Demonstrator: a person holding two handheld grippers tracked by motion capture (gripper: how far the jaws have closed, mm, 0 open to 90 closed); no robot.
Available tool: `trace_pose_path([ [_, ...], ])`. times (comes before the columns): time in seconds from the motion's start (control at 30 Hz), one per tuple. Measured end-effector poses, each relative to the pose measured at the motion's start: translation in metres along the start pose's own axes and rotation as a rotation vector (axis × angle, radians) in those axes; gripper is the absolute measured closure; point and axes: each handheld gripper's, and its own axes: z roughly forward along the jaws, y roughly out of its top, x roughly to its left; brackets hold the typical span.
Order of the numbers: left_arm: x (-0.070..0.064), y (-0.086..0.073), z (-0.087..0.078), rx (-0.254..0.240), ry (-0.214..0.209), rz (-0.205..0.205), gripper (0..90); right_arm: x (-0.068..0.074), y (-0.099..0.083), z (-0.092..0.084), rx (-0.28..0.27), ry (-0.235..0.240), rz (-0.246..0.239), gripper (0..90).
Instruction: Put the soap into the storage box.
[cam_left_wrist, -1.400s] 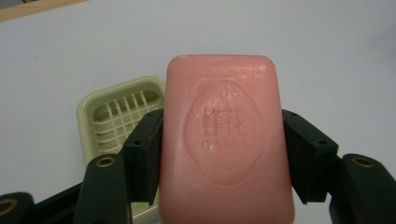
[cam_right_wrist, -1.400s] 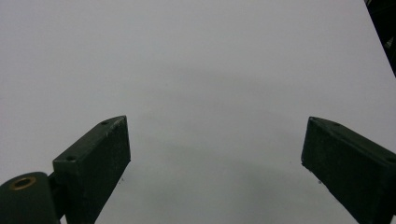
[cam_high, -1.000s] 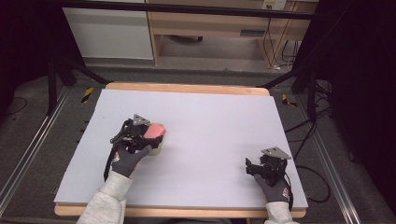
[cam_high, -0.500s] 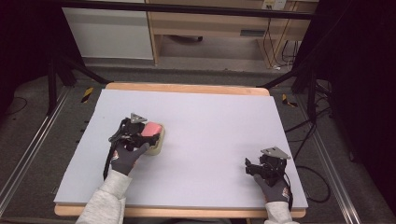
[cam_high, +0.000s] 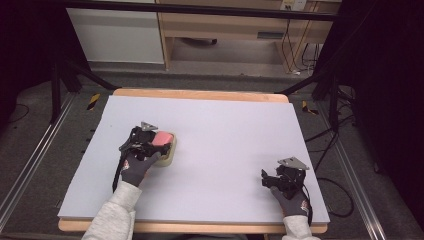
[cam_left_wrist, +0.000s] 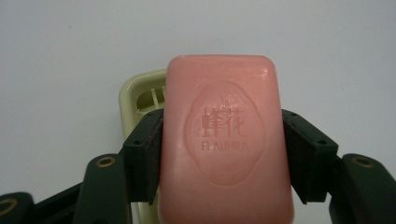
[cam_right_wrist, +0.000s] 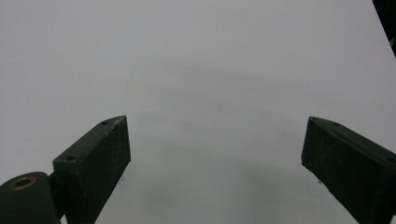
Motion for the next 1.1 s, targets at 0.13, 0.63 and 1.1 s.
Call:
trace_pose_path([
  [0.13,0.0,-0.001,0.004,0.006,0.008,0.006,37.1,0.0,0.0,0.0,0.001,0.001,0.0,8.4],
  [0.63,0.001,-0.008,0.016,0.041,0.037,0.011,37.1,0.0,0.0,0.0,0.0,0.0,0.0,8.3],
  [1.1,0.003,-0.01,0.021,0.058,0.049,0.002,37.1,0.0,0.0,0.0,0.0,-0.002,-0.001,8.3],
])
